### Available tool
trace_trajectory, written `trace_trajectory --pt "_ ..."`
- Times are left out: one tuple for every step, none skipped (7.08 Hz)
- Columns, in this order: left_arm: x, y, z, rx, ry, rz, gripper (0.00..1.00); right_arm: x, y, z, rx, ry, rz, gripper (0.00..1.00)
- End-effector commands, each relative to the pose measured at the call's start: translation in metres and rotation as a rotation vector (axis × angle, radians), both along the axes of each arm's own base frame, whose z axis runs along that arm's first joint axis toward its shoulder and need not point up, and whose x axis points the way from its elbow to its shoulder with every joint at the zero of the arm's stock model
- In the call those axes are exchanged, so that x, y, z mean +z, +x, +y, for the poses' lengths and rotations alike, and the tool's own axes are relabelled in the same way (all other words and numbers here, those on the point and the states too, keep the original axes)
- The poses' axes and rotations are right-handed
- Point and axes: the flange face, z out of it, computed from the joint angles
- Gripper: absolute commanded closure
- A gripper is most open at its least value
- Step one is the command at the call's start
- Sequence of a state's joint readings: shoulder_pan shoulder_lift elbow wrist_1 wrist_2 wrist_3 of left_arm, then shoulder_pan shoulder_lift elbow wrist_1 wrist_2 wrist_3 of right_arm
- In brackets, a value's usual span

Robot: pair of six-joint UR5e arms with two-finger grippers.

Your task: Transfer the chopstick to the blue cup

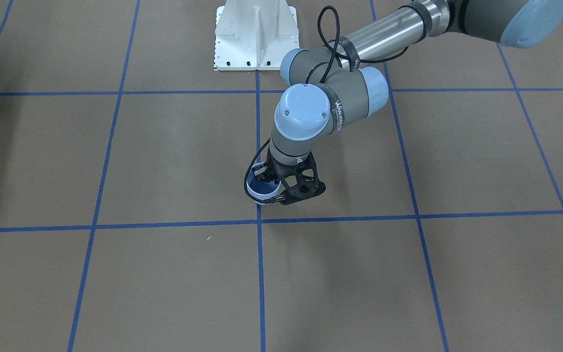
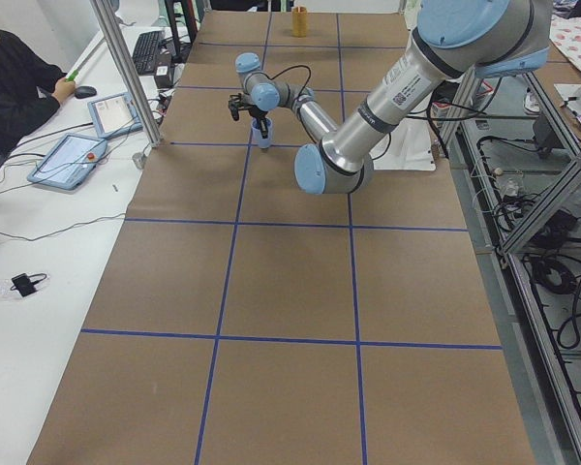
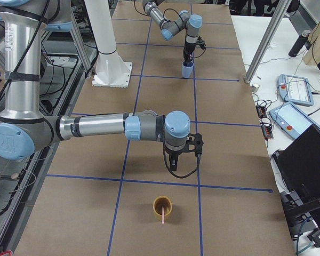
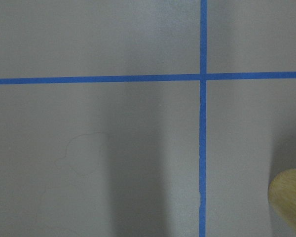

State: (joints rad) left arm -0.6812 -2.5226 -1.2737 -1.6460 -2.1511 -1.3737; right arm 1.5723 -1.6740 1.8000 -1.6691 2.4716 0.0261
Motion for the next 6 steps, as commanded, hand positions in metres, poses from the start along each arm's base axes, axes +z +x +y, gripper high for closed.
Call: trace_trajectory --pt "0.0 0.0 0.001 0.002 0.024 0.02 0.03 0.0 0.0 0.0 0.0 0.0 -0.001 0.0" --pt "0.004 0.003 0.004 -0.02 0.058 0.028 0.02 -0.002 0.0 -0.002 0.001 0.002 -0.003 0.0" --pt "0.004 0.005 0.006 -0.02 0.062 0.025 0.02 -0.004 0.0 -0.005 0.001 0.006 -0.001 0.0" --pt "-0.011 -0.009 0.009 -0.031 0.08 0.05 0.02 -0.005 0.0 -0.009 0.0 0.003 -0.001 0.0" --pt "-0.026 -0.05 0.0 -0.069 0.087 0.062 0.02 -0.004 0.001 -0.008 0.001 0.006 0.006 0.0" --pt "-0.048 -0.092 0.009 -0.089 0.069 0.026 0.02 -0.001 0.013 -0.005 0.018 0.01 0.013 0.0"
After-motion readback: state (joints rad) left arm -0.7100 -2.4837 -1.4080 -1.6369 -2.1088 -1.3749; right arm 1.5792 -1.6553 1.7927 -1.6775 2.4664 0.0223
